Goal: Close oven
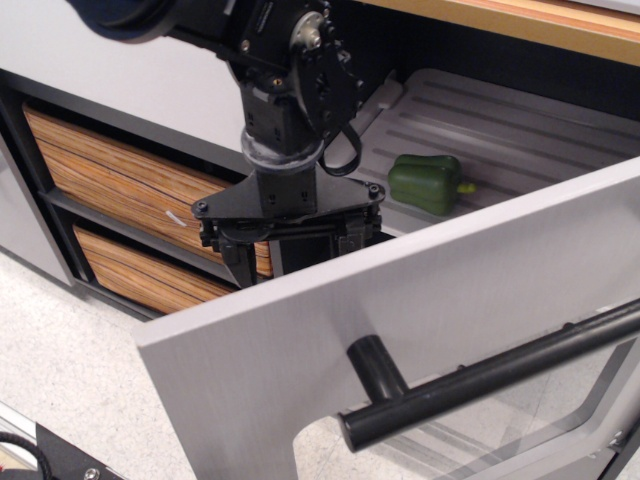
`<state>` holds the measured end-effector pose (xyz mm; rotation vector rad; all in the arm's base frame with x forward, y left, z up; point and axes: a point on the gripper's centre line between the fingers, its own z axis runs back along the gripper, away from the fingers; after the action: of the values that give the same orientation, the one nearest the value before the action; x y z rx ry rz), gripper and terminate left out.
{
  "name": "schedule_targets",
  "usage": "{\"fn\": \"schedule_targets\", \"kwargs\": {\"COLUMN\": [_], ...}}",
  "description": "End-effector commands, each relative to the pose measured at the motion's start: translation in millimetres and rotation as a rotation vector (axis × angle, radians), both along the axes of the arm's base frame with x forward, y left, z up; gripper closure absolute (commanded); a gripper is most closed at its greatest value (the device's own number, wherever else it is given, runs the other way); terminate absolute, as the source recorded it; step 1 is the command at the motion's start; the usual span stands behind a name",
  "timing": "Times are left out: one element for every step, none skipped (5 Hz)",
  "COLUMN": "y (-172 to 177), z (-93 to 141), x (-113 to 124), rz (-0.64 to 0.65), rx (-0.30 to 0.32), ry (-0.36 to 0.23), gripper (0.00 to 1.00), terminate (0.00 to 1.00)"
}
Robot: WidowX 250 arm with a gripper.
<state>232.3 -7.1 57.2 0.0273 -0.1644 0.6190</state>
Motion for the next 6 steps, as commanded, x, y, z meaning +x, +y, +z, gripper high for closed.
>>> {"fn": "schedule_targets", "kwargs": {"y": [0,-8,-23,-42,-63,-77], "z": [0,14,42,67,94,119], "x": [0,5,8,4,-2,-4], "rz": [0.0,0.103,0.158,0.199,0.269,0.279], "rx": [0.0,-0.004,-0.014,-0.036,-0.056,-0.102], "ry": [0.0,-0.029,-0.061,-0.075,-0.061,-0.006], "gripper": [0.0,0.0,0.0,0.0,0.0,0.0], "terminate": [0.0,0.0,0.0,0.0,0.0,0.0]}}
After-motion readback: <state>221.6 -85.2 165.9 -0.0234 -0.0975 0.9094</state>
